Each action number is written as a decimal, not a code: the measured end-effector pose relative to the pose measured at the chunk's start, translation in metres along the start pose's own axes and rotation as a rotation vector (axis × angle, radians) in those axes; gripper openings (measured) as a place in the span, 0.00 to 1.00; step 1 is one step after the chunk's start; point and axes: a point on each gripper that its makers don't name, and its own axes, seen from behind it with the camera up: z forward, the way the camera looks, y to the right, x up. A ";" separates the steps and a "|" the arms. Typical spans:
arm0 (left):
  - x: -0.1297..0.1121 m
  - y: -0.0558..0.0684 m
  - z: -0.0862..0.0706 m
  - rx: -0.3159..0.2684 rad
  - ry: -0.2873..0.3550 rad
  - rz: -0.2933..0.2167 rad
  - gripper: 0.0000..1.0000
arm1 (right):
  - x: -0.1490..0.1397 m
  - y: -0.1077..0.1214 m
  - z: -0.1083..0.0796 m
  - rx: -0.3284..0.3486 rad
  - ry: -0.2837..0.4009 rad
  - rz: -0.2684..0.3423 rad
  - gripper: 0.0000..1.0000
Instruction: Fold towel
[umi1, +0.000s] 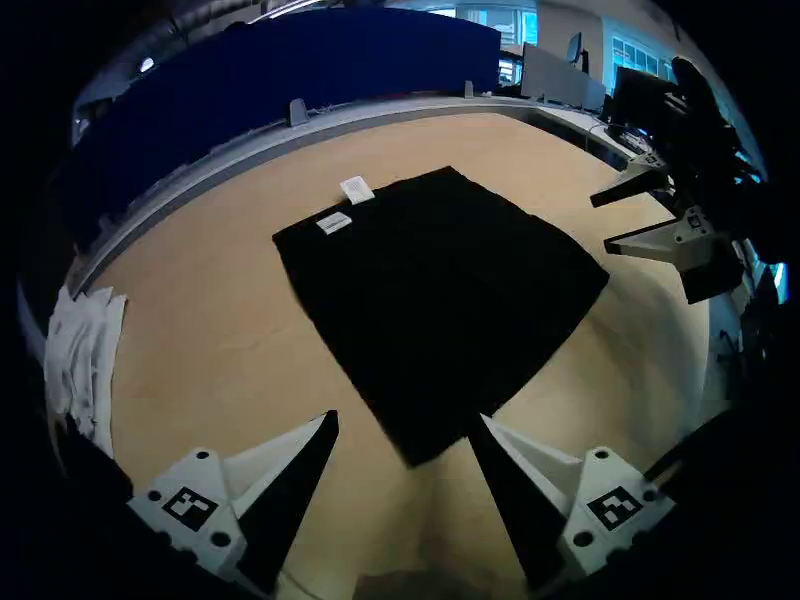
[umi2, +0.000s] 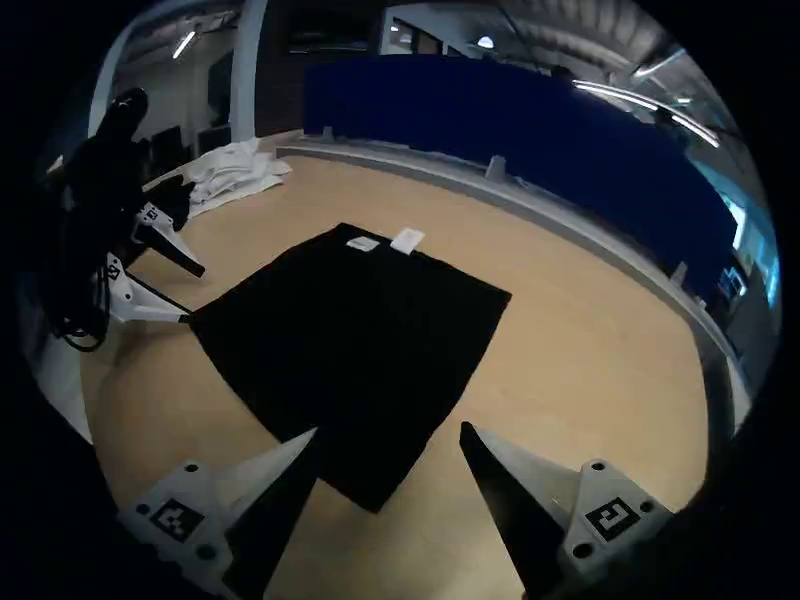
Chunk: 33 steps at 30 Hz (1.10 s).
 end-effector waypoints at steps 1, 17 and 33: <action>-0.002 0.001 0.001 -0.003 -0.006 0.000 0.95 | -0.003 -0.001 0.001 0.003 -0.006 0.000 1.00; -0.022 0.013 0.006 -0.037 -0.069 0.025 0.94 | -0.039 -0.009 0.005 0.045 -0.084 -0.016 0.97; -0.028 0.013 0.007 -0.040 -0.103 0.020 0.77 | -0.056 -0.014 0.012 0.084 -0.117 0.019 0.71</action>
